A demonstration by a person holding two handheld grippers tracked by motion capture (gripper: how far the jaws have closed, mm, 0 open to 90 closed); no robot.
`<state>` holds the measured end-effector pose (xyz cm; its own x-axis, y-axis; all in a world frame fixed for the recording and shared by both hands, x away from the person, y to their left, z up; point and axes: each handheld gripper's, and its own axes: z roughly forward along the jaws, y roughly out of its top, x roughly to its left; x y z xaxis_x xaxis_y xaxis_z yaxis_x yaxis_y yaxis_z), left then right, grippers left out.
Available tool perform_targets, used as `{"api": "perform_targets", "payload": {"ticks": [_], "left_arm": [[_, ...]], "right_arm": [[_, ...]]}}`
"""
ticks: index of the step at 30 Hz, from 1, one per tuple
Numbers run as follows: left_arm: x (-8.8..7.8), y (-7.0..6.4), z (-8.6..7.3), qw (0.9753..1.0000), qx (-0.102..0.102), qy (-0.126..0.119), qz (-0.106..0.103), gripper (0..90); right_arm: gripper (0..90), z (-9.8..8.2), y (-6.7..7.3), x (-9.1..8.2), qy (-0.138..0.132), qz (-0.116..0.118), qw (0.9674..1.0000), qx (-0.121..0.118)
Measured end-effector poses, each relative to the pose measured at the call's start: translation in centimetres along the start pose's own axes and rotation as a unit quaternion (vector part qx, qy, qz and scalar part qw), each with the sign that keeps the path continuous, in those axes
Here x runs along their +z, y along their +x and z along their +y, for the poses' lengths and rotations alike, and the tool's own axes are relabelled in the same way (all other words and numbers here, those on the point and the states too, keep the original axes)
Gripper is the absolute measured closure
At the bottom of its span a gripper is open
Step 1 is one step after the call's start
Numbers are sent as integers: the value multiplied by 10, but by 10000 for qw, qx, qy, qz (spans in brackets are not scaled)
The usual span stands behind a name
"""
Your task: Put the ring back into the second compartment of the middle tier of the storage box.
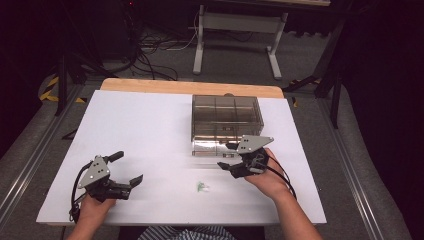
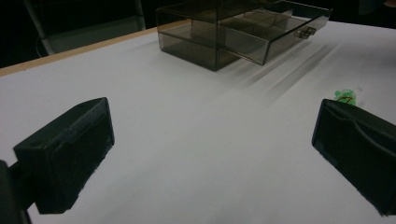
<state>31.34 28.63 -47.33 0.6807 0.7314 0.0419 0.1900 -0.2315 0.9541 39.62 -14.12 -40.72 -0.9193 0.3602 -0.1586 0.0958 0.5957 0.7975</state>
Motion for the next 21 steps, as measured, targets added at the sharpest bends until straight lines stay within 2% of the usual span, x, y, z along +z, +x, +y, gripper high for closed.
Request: {"api": "perform_targets", "payload": {"ticks": [12, 18, 21], "left_arm": [[0, 0, 0, 10000, 9, 3, -9, 2], [0, 0, 0, 10000, 43, 5, -1, 2], [0, 0, 0, 10000, 25, 21, -9, 2]], "right_arm": [[300, 3, 20, 9, 27, 194, 9998, -27], [308, -1, 33, 21, 247, 261, 9992, 191], [311, -4, 39, 29, 340, 415, 9982, 273]]}}
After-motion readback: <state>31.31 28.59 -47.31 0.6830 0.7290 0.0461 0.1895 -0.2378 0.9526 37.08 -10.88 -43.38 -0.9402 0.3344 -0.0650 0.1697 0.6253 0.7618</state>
